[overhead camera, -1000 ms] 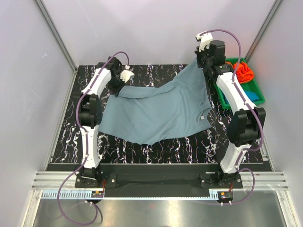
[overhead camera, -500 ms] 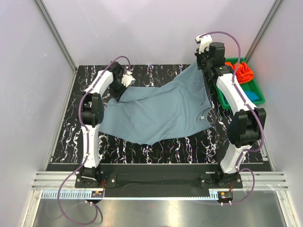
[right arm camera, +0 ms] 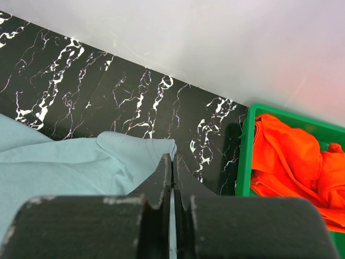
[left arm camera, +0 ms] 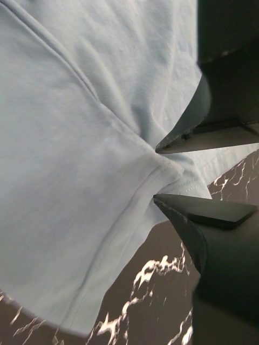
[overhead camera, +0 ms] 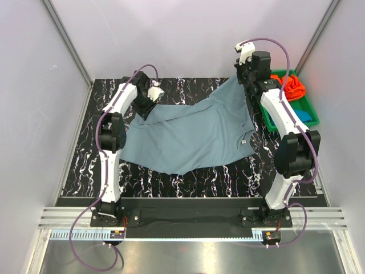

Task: Fold and stack the t-shirts
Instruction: Flatten the tshirt out

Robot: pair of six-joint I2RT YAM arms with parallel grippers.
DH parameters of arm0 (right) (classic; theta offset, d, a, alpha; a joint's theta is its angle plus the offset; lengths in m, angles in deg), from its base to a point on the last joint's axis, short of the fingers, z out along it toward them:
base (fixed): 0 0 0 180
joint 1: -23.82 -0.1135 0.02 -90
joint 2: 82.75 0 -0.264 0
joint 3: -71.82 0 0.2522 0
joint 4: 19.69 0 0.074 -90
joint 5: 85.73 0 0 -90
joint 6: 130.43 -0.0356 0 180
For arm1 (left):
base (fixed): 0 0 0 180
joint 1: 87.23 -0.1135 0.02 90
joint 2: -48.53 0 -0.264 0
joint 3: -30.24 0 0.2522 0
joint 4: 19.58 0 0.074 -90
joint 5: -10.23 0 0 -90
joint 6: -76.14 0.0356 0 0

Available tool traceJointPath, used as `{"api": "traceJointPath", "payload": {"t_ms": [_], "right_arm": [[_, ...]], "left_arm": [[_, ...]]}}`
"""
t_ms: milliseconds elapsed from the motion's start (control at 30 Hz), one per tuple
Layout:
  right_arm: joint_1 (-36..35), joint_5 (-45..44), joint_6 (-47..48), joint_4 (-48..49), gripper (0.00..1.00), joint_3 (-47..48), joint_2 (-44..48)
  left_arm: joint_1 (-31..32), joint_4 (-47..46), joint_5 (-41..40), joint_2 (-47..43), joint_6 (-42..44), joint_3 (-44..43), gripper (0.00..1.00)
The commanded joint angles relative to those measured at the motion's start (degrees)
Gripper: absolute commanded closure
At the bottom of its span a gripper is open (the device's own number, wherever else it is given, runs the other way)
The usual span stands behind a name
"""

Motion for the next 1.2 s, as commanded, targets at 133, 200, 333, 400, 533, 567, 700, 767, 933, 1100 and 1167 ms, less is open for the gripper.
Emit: {"api": "traceJointPath", "payload": {"t_ms": [133,200,333,400,533,567,700,767,933,1100,1167], "right_arm": [[-0.57,0.47,0.45,2.49,1.0,0.29,1.74],[-0.57,0.47,0.54,2.4,1.0,0.29,1.74],[-0.57,0.47,0.63,2.49,1.0,-0.15,2.0],[-0.57,0.39,0.8,2.4,1.0,-0.5,2.35],[-0.57,0.38,0.98,2.67,1.0,-1.82,2.8],[-0.57,0.38,0.98,2.84,1.0,-1.99,2.8],[-0.57,0.47,0.8,2.84,1.0,-1.56,2.36],[-0.57,0.65,0.72,2.84,1.0,-1.12,2.01],[-0.57,0.56,0.63,2.75,1.0,-0.76,2.0],[-0.57,0.47,0.98,2.67,1.0,-1.38,3.06],[-0.66,-0.23,0.98,2.58,1.0,-1.55,3.93]], "left_arm": [[0.85,-1.02,-0.3,-2.57,-0.04,0.77,0.64],[0.85,-1.01,-0.47,-2.13,-0.4,1.03,0.64],[0.85,-0.84,-1.43,-1.95,-0.93,1.74,0.64],[0.76,-0.75,-2.31,-2.91,-0.84,2.17,0.63],[0.67,-2.94,-3.81,-5.64,0.3,5.86,0.61],[0.67,-3.12,-3.9,-5.82,0.48,6.91,0.61],[0.67,-2.86,-3.99,-4.07,0.39,6.22,0.7],[0.59,-2.51,-3.9,-3.45,-0.04,5.26,0.86],[0.5,-2.86,-3.46,-3.18,-1.1,3.85,1.0],[0.32,-1.02,-4.77,-3.88,-0.75,-0.89,1.0],[0.06,-0.05,-5.13,-5.02,-0.93,-4.4,1.0]]}}
